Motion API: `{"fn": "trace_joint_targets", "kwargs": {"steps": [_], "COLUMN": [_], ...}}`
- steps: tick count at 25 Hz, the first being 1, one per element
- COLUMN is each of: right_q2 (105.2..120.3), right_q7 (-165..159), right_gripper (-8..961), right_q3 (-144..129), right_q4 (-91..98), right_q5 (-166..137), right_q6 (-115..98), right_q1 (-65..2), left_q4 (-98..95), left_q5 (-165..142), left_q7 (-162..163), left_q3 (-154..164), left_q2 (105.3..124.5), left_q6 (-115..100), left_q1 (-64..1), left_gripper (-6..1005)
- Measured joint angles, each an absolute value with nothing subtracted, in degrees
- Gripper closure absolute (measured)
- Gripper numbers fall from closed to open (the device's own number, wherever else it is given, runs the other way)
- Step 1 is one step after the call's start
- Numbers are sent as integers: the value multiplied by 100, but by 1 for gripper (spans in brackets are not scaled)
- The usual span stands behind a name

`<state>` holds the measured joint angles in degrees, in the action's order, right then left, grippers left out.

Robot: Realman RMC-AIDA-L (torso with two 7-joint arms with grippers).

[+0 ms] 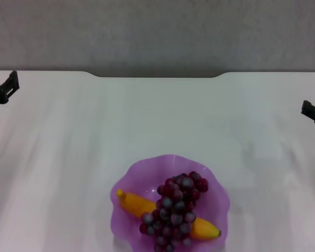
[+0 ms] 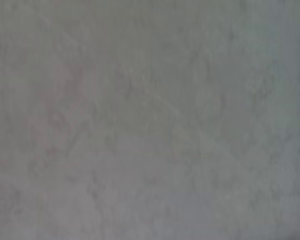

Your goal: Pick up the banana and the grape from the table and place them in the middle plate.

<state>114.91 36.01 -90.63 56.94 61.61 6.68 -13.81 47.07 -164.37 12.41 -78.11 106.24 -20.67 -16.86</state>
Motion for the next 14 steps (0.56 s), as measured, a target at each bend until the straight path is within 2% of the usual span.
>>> {"fn": "trace_joint_targets", "kwargs": {"steps": [14], "right_q2": [11523], "right_q7": [4914], "right_gripper": [92], "right_q3": [-10413], "right_q4": [6407], "right_q5": [6162], "right_q6": [89], "right_q1": [-1204], "left_q4": [4759], "left_q5": [-16445], "left_q7": [813], "left_q3": [-7913], "left_q2": [10778], "left_q6": [-1661], "left_q1": [-1715], "left_gripper": [240]}}
